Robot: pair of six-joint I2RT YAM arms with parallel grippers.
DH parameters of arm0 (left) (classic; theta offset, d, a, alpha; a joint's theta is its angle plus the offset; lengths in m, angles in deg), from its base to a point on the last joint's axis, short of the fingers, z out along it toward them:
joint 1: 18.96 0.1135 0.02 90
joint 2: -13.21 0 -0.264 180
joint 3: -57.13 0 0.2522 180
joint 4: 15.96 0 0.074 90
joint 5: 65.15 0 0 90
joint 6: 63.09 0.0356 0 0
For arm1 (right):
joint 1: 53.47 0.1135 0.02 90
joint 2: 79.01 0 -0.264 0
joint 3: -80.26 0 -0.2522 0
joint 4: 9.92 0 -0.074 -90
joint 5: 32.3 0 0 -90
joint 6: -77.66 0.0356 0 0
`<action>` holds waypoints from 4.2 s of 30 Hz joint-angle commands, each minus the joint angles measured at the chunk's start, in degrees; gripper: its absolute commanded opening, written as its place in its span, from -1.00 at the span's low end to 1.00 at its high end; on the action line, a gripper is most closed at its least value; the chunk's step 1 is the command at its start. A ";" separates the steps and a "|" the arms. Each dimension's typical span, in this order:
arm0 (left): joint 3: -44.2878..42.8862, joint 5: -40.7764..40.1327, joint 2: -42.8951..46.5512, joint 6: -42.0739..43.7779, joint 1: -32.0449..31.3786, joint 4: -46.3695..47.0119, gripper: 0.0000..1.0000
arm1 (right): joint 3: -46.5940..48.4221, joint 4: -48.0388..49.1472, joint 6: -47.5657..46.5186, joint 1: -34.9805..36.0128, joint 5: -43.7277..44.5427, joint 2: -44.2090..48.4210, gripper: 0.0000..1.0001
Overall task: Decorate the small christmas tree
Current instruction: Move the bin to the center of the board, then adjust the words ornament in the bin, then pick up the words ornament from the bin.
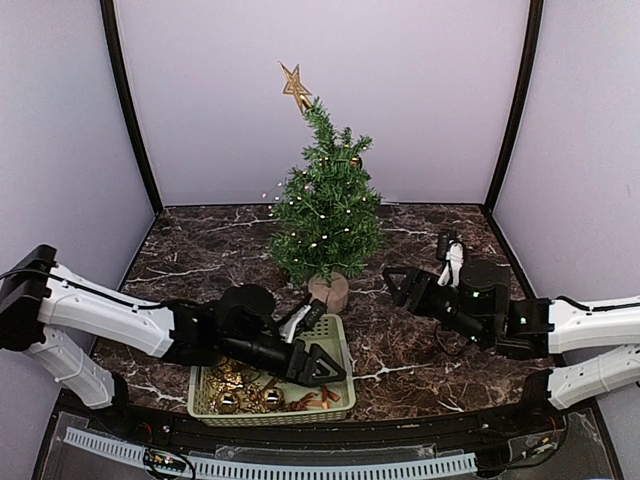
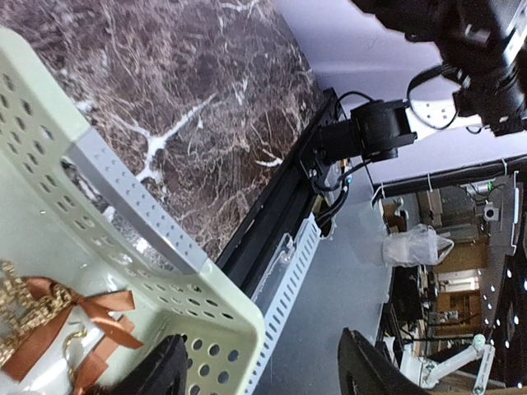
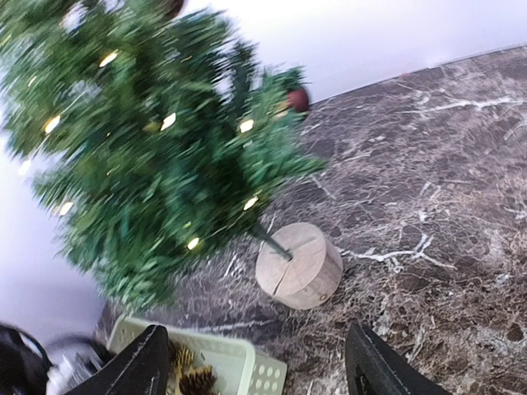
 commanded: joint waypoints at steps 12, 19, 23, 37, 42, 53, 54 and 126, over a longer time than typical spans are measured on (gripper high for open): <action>1.05 -11.39 30.93 5.48 18.34 -50.45 0.16 | 22.31 -9.41 -18.67 21.99 0.57 -17.69 0.17; 1.41 -18.22 39.04 1.94 24.29 -63.95 0.32 | 36.58 -12.55 -23.33 24.89 -7.35 -32.68 0.13; 1.38 -21.52 41.63 0.03 24.52 -68.93 0.34 | 43.24 -18.19 -24.64 24.83 -9.12 -38.35 0.14; 14.84 -12.74 41.91 -3.57 24.64 -58.83 0.04 | 52.17 -26.40 -22.21 21.42 -17.23 -49.71 0.15; 15.86 -14.22 40.43 -1.20 24.62 -53.47 -0.57 | 52.61 -26.73 -22.51 20.13 -19.08 -50.16 0.15; 15.55 -17.37 41.92 6.23 24.56 -47.69 -0.91 | 58.04 -25.76 -25.32 18.66 -19.37 -54.44 0.15; 15.19 -17.57 41.85 7.42 24.53 -47.61 -0.91 | 58.80 -25.03 -25.44 18.65 -19.80 -55.22 0.15; 3.23 -24.21 30.16 14.05 13.73 -53.44 -0.94 | 46.88 -55.44 -8.93 14.62 -29.49 -51.90 0.10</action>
